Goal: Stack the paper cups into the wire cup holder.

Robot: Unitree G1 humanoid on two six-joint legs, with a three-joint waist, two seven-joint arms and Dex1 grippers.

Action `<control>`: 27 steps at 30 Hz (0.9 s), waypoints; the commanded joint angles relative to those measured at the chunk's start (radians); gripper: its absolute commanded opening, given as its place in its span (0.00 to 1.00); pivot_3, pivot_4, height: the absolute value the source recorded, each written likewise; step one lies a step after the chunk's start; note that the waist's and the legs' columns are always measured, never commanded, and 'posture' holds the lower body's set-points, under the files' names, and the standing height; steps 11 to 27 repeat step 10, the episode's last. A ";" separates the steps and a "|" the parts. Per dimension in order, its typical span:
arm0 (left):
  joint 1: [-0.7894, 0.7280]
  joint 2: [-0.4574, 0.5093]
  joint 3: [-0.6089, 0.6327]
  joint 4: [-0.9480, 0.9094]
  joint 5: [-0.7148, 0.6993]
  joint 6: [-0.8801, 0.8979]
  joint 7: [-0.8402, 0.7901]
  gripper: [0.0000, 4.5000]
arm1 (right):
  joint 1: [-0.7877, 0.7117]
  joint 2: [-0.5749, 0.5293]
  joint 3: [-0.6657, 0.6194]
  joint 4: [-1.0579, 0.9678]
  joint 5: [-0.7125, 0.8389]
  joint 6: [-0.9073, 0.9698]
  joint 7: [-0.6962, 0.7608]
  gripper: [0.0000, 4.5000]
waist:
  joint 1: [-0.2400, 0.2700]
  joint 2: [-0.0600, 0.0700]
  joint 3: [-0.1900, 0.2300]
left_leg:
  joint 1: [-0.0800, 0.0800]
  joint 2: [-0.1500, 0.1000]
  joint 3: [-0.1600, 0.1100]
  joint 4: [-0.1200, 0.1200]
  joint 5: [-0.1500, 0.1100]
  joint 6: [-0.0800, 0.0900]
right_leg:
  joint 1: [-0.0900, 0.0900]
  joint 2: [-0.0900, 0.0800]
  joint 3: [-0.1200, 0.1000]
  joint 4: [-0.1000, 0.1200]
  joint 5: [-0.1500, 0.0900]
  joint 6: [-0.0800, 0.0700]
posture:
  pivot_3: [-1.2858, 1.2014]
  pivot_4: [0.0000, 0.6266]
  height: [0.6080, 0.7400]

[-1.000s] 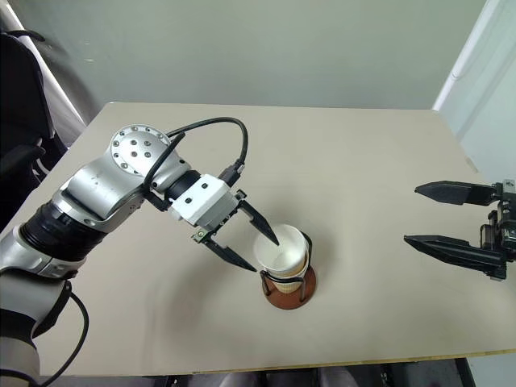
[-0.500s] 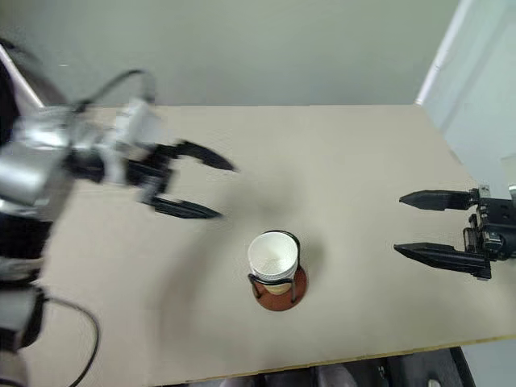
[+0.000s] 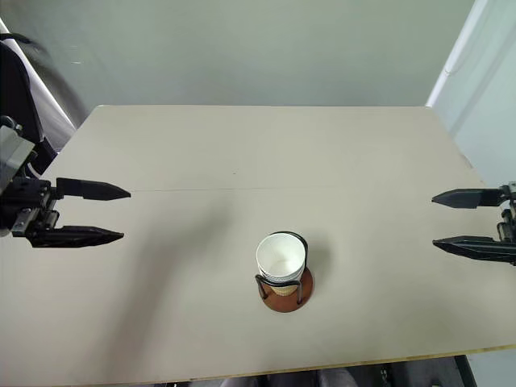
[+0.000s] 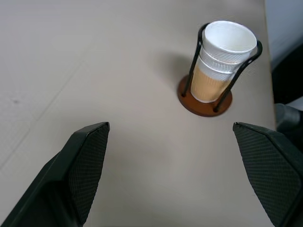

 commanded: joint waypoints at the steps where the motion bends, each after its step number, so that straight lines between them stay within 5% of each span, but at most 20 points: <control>1: 0.026 0.000 0.064 -0.061 -0.020 0.024 -0.007 0.99 | -0.042 -0.008 0.018 0.013 -0.010 -0.020 0.017 0.91 | -0.003 0.000 0.000 | 0.000 0.000 0.000 0.000 0.000 0.000 | 0.000 0.000 0.000 0.000 0.000 0.000 | 0.52 0.24 1.00; 27: 0.045 -0.026 0.057 -0.083 0.001 0.029 0.027 0.99 | -0.062 0.010 0.039 0.006 -0.011 -0.010 0.017 0.91 | -0.004 0.000 0.000 | 0.001 0.000 0.000 0.000 -0.002 -0.001 | 0.000 0.000 0.000 0.000 -0.001 -0.001 | 0.52 0.24 1.00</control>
